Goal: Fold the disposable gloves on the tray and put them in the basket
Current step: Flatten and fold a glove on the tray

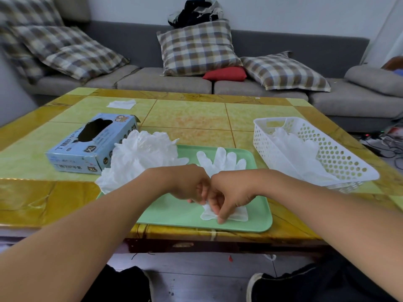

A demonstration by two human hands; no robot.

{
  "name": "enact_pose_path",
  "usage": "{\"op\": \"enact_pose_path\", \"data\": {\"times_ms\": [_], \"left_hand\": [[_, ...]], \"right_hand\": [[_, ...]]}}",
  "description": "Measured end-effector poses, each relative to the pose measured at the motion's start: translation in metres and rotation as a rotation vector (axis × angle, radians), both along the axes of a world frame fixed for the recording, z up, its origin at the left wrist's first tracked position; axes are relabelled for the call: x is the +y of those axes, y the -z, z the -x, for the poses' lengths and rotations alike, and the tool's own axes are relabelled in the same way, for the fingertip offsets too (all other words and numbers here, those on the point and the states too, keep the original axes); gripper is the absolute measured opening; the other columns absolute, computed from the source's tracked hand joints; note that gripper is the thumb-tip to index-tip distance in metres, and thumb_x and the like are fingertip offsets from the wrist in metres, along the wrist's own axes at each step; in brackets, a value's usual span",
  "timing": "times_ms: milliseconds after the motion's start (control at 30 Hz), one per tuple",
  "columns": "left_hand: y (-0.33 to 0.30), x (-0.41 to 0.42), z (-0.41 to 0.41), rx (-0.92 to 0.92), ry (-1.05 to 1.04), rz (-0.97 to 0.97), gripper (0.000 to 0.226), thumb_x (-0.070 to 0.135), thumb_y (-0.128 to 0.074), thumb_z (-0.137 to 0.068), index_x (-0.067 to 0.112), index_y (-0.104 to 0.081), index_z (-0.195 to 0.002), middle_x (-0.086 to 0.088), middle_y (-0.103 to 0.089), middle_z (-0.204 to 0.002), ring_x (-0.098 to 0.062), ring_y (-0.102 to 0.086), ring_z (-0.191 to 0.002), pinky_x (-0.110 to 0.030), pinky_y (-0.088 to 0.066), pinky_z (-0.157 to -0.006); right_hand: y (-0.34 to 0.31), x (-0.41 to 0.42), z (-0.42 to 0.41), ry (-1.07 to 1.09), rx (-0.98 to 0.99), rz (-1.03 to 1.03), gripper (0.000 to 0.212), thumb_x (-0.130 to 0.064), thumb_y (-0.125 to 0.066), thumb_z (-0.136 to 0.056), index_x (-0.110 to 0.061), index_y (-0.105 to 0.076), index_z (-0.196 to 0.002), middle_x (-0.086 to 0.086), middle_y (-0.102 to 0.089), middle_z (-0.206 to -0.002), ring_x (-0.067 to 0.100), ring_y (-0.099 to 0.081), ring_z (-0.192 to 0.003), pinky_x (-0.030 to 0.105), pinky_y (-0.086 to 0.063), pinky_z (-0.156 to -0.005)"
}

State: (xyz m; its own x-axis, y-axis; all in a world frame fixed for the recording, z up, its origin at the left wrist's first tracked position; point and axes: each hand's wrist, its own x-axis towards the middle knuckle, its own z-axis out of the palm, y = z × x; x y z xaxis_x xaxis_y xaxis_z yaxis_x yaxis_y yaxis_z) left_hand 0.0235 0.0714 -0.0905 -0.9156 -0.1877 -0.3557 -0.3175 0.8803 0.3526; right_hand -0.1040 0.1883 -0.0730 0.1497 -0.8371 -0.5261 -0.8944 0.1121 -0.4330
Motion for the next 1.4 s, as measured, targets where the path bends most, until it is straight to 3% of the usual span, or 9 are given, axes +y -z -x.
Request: {"op": "enact_pose_path", "data": {"times_ms": [233,367,500,667,767,900,1133,1267,1400], "left_hand": [[-0.043,-0.024,-0.029,0.066,-0.081,-0.087,0.008,0.028,-0.073,-0.092,0.023,-0.07,-0.097,0.008,-0.072,-0.094,-0.004,-0.069,-0.068,-0.028,-0.058,-0.073],[-0.064,-0.064,-0.076,0.336,-0.401,0.05,0.004,0.024,-0.069,-0.094,0.023,-0.07,-0.09,0.011,-0.071,-0.086,-0.005,-0.069,-0.069,-0.016,-0.049,-0.059],[-0.054,-0.092,-0.123,0.339,-0.578,0.094,0.021,0.034,-0.082,-0.082,0.03,-0.07,-0.098,0.01,-0.068,-0.096,-0.012,-0.067,-0.09,-0.029,-0.056,-0.077],[-0.043,-0.092,-0.156,0.175,-0.545,0.002,0.073,0.033,-0.095,-0.063,0.041,-0.056,-0.124,0.015,-0.057,-0.115,-0.008,-0.06,-0.103,-0.024,-0.05,-0.08],[-0.034,-0.091,-0.166,0.177,-0.536,-0.024,0.081,0.031,-0.097,-0.06,0.043,-0.052,-0.127,0.013,-0.055,-0.117,-0.01,-0.059,-0.105,-0.029,-0.053,-0.085],[-0.032,-0.093,-0.172,0.168,-0.524,-0.081,0.084,0.036,-0.097,-0.056,0.044,-0.052,-0.127,0.015,-0.056,-0.117,-0.007,-0.058,-0.106,-0.027,-0.052,-0.086],[-0.034,-0.096,-0.156,0.159,-0.543,-0.058,0.097,0.028,-0.097,-0.061,0.04,-0.033,-0.134,0.007,-0.055,-0.117,-0.014,-0.06,-0.103,-0.039,-0.057,-0.092],[-0.036,-0.094,-0.154,0.114,-0.539,-0.048,0.087,0.029,-0.095,-0.064,0.039,-0.04,-0.13,0.008,-0.056,-0.116,-0.012,-0.059,-0.103,-0.038,-0.055,-0.093],[-0.045,-0.094,-0.158,0.083,-0.581,-0.073,0.089,0.036,-0.096,-0.058,0.042,-0.043,-0.129,0.006,-0.056,-0.118,-0.015,-0.058,-0.105,-0.034,-0.053,-0.092]], "right_hand": [[-0.015,-0.006,0.002,-0.002,-0.132,-0.172,0.016,-0.02,-0.076,-0.091,-0.005,-0.074,-0.095,0.006,-0.074,-0.083,0.014,-0.071,-0.077,0.025,-0.054,-0.069],[-0.026,-0.035,-0.011,0.188,-0.3,0.281,0.023,-0.029,-0.077,-0.09,-0.005,-0.074,-0.09,0.005,-0.072,-0.075,0.011,-0.066,-0.065,0.025,-0.049,-0.058],[-0.01,-0.073,-0.062,0.21,-0.312,0.575,0.039,-0.04,-0.086,-0.079,-0.016,-0.075,-0.108,-0.003,-0.073,-0.096,0.006,-0.063,-0.077,0.017,-0.046,-0.065],[0.014,-0.098,-0.102,0.009,-0.035,0.62,0.043,-0.035,-0.088,-0.074,-0.019,-0.075,-0.111,-0.011,-0.06,-0.09,0.01,-0.058,-0.084,0.027,-0.046,-0.071],[0.018,-0.104,-0.095,-0.008,-0.093,0.644,0.026,-0.026,-0.087,-0.077,-0.018,-0.078,-0.1,-0.016,-0.062,-0.081,-0.003,-0.055,-0.073,0.019,-0.041,-0.064],[0.025,-0.102,-0.074,0.033,-0.251,0.627,0.005,-0.021,-0.083,-0.083,-0.018,-0.08,-0.085,-0.005,-0.073,-0.087,0.007,-0.066,-0.078,0.027,-0.052,-0.075],[0.014,-0.091,-0.048,-0.039,-0.287,0.381,0.008,-0.021,-0.072,-0.094,-0.024,-0.078,-0.09,-0.007,-0.072,-0.087,0.01,-0.064,-0.081,0.035,-0.051,-0.083],[-0.003,-0.072,-0.03,-0.027,-0.608,-0.01,0.018,-0.012,-0.06,-0.1,-0.016,-0.074,-0.089,-0.006,-0.065,-0.079,0.006,-0.057,-0.073,0.026,-0.047,-0.074],[-0.027,-0.06,-0.012,0.273,-1.17,0.003,0.026,-0.009,-0.058,-0.085,-0.003,-0.072,-0.105,0.011,-0.069,-0.104,0.023,-0.067,-0.092,0.032,-0.057,-0.084]]}}
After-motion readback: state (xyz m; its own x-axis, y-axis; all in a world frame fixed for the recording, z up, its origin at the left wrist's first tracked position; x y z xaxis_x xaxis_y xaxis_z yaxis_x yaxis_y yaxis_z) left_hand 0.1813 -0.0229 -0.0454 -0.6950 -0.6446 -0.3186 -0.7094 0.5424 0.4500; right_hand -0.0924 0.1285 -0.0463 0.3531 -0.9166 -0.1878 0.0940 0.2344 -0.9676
